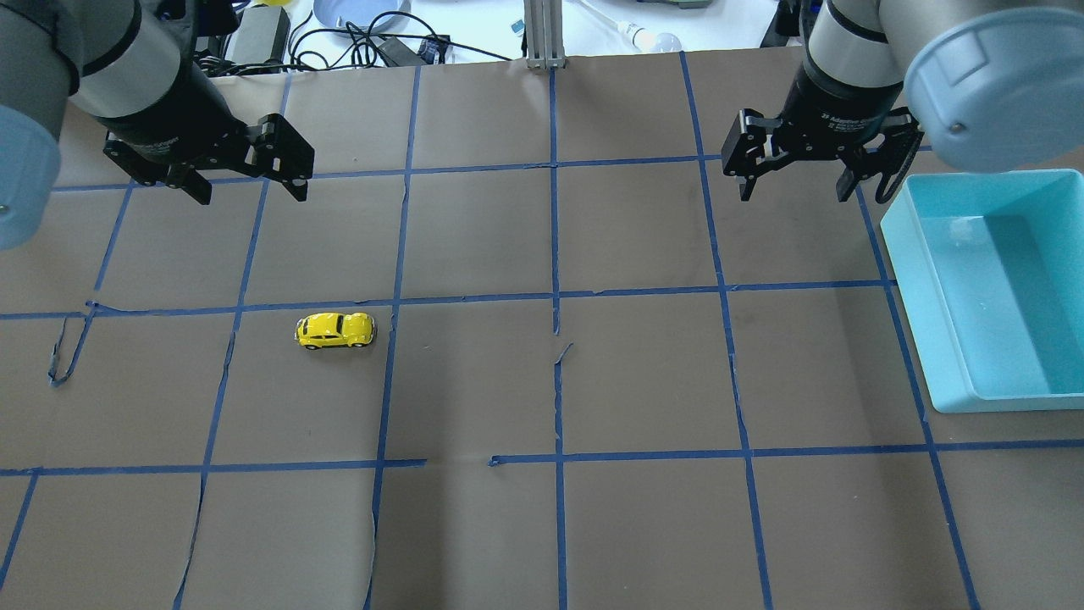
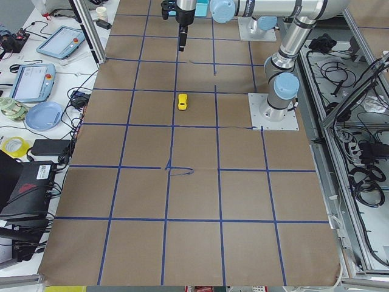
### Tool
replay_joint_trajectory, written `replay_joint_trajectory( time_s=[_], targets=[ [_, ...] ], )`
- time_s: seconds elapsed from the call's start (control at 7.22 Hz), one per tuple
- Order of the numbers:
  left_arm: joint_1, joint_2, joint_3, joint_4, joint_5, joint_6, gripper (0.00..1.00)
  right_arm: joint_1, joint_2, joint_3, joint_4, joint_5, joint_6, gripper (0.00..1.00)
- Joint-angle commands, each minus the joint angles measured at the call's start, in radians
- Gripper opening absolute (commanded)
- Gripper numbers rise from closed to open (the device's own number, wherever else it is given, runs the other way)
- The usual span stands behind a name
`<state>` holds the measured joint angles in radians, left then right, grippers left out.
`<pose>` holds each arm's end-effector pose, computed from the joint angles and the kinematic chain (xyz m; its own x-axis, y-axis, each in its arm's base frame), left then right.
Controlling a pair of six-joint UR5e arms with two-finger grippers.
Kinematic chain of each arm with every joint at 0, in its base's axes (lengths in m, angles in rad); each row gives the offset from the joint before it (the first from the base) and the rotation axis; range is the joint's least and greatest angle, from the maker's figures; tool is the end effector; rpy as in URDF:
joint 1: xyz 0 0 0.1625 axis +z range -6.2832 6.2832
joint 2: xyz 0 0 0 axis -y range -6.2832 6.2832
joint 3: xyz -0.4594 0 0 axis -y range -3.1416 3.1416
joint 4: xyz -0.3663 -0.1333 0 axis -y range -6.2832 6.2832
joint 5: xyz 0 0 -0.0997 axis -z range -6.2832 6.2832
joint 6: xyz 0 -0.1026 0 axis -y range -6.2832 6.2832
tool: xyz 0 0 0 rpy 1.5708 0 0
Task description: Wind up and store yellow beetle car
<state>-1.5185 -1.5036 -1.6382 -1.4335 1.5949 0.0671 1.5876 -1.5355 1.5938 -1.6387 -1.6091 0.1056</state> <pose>-0.1072 -0.4545 0.5328 -0.9994 0.0109 -0.0330 0.0153 0.9908 -0.1348 0.1375 -0.4803 0.4987 -0.9953 0.0891 0.0371 0.0886 0.9960 -0.0136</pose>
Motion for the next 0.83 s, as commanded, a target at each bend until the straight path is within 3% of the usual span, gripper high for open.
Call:
replay_joint_trajectory(
  time_s=[0.0,0.69],
  targets=[
    [-0.002,-0.006,-0.002,0.004,0.019,0.020,1.00,0.000,0.000,0.000,0.002,0.000,0.000,1.00],
    [-0.002,-0.010,0.001,0.008,0.010,0.007,1.00,0.000,0.000,0.000,0.003,0.000,-0.001,1.00]
  ],
)
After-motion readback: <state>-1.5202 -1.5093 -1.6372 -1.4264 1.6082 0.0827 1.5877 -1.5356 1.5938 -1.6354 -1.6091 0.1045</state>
